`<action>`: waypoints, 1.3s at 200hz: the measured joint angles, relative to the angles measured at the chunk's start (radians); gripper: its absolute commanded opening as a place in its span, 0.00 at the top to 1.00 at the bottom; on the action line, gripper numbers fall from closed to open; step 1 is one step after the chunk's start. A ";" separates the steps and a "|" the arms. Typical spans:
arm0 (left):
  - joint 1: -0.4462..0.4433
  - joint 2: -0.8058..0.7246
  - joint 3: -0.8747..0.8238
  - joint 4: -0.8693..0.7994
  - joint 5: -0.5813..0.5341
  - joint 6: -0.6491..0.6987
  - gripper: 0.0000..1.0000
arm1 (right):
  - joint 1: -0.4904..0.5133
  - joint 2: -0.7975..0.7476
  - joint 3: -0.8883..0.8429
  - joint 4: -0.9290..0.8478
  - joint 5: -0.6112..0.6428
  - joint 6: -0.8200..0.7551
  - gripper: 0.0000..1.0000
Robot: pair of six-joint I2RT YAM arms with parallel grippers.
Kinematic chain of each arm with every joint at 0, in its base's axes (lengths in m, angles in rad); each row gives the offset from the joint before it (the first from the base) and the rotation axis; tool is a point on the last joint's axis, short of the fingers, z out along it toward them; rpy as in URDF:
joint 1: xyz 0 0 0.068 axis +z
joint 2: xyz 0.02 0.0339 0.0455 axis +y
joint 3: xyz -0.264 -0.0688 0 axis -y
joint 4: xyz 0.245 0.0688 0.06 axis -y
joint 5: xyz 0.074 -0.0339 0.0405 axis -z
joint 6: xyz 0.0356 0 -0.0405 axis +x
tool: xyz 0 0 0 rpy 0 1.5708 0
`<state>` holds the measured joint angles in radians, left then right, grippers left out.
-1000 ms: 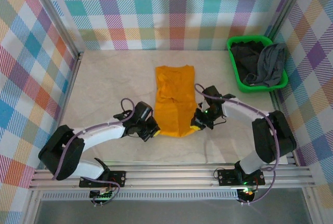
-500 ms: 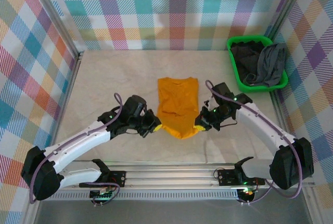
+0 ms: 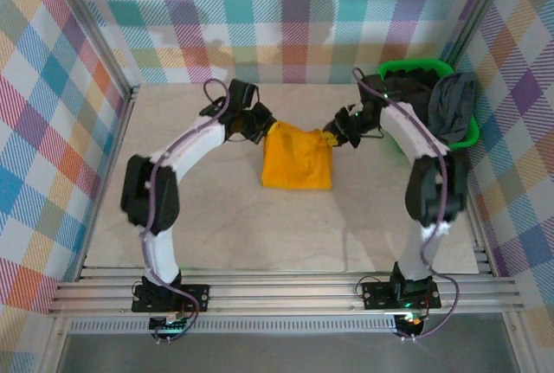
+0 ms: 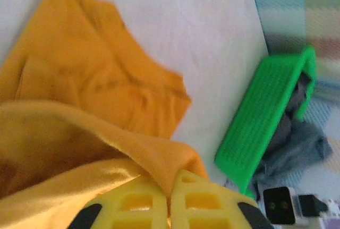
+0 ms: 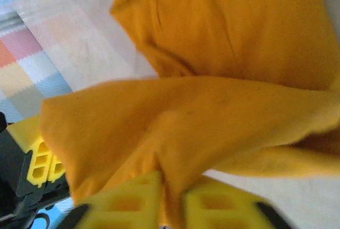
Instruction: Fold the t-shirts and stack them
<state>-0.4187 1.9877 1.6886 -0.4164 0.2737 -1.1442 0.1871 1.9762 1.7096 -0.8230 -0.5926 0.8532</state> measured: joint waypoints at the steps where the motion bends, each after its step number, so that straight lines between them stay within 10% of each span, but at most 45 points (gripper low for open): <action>1: 0.001 0.006 0.007 -0.002 -0.001 0.001 0.59 | -0.001 0.006 0.007 0.000 0.000 -0.002 0.56; 13: 0.018 0.103 0.105 -0.033 -0.010 0.034 0.43 | -0.014 0.134 0.147 -0.005 0.004 -0.006 0.40; 55: 0.016 0.103 0.103 -0.100 -0.068 0.072 0.41 | -0.029 0.234 0.322 -0.068 0.083 -0.082 0.39; 116: -0.314 -0.339 -0.449 0.091 -0.148 -0.196 0.38 | -0.022 -0.439 -0.399 0.146 0.102 -0.137 0.39; 208: -0.443 0.007 -0.441 0.404 -0.261 -0.487 0.33 | -0.018 -0.895 -0.757 0.121 0.090 -0.155 0.38; 237: -0.444 0.059 -0.381 0.397 -0.284 -0.507 0.40 | -0.018 -0.948 -0.791 0.099 0.082 -0.154 0.39; 260: -0.442 0.092 -0.370 0.458 -0.327 -0.535 0.69 | -0.018 -0.956 -0.814 0.084 0.074 -0.154 0.39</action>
<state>-0.8604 2.0800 1.3182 0.0418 -0.0536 -1.6794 0.1696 1.0199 0.8955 -0.7387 -0.5186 0.6991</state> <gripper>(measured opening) 0.457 0.612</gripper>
